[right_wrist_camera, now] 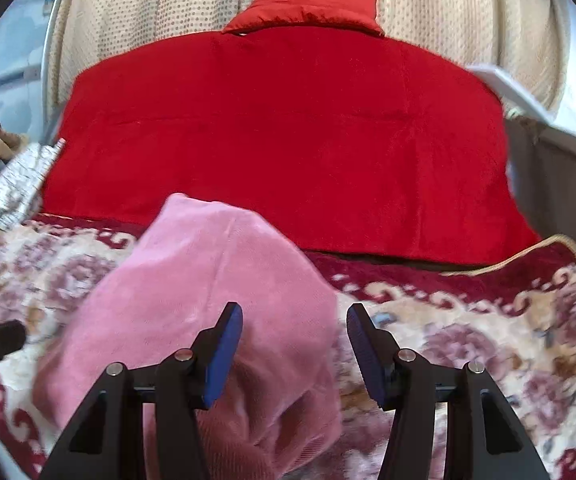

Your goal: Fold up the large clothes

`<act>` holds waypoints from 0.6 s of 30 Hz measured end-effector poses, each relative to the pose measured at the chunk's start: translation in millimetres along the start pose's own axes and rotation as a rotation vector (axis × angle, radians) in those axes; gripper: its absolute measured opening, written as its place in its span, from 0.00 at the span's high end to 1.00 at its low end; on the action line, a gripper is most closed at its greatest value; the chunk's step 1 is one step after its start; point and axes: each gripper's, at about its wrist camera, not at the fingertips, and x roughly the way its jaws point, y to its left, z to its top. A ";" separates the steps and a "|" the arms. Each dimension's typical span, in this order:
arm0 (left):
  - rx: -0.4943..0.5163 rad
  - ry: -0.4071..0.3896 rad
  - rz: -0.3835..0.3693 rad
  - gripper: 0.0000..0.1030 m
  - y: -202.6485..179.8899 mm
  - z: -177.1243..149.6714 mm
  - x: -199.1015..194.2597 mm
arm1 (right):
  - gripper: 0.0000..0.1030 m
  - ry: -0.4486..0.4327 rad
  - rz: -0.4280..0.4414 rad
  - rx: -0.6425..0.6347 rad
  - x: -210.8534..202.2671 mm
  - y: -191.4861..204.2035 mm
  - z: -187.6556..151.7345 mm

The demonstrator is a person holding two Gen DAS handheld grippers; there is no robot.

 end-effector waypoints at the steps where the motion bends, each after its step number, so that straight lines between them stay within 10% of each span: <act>1: -0.005 0.002 0.015 0.05 2.5 0.0 1.1 | 0.43 0.013 0.065 0.035 0.9 -3.1 0.5; 6: 0.068 0.054 0.071 0.05 1.1 -9.9 19.1 | 0.44 0.111 0.422 0.292 14.6 -26.5 0.4; 10: 0.117 0.092 0.089 0.05 -6.7 -23.7 40.5 | 0.45 0.292 0.485 0.341 53.6 -24.5 -13.8; 18: 0.110 0.028 0.059 0.05 3.8 -6.4 21.5 | 0.45 0.178 0.495 0.427 45.7 -41.8 -1.7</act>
